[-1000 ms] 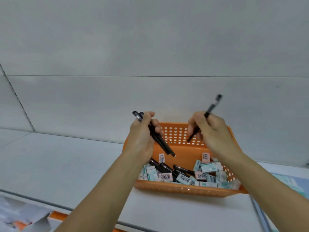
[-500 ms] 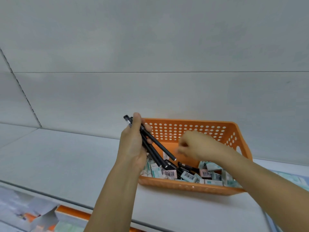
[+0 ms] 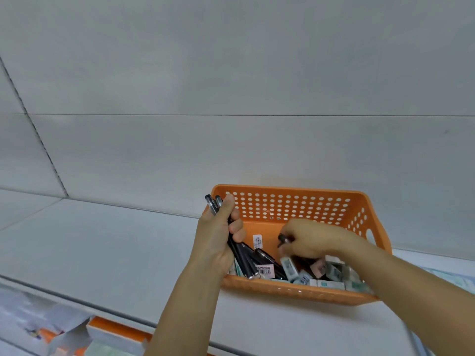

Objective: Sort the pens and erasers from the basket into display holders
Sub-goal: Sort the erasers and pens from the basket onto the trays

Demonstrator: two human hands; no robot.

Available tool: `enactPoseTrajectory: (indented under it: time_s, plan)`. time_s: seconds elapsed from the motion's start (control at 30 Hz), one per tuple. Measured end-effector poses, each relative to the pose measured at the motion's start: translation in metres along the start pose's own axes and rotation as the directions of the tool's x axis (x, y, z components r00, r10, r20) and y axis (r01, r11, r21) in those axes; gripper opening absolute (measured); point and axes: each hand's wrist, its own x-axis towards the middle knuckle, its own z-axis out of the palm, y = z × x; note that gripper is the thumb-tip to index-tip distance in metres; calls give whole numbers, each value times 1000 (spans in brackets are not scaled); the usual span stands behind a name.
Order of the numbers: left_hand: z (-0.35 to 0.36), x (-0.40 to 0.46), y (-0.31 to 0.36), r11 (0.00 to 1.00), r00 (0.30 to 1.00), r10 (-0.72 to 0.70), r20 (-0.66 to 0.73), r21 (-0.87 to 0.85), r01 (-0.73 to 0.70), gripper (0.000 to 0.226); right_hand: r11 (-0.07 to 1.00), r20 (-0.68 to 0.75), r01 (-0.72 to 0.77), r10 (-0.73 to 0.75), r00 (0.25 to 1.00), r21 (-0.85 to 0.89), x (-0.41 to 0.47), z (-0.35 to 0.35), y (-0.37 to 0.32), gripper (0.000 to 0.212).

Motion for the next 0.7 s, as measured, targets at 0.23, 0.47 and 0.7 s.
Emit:
enactPoseTrajectory:
  time_s: [0.23, 0.47, 0.7]
  plan:
    - [16, -3, -1, 995, 995, -96, 26, 5, 96, 26, 819, -348, 269, -91, 933, 506, -19, -57, -4, 21]
    - [31, -10, -12, 982, 970, -157, 185, 135, 133, 28, 783, -378, 269, -47, 925, 561, -11, -51, -21, 23]
    - [26, -9, -18, 979, 971, -187, 146, 112, 171, 27, 773, -336, 238, -35, 941, 587, -7, -39, -33, 14]
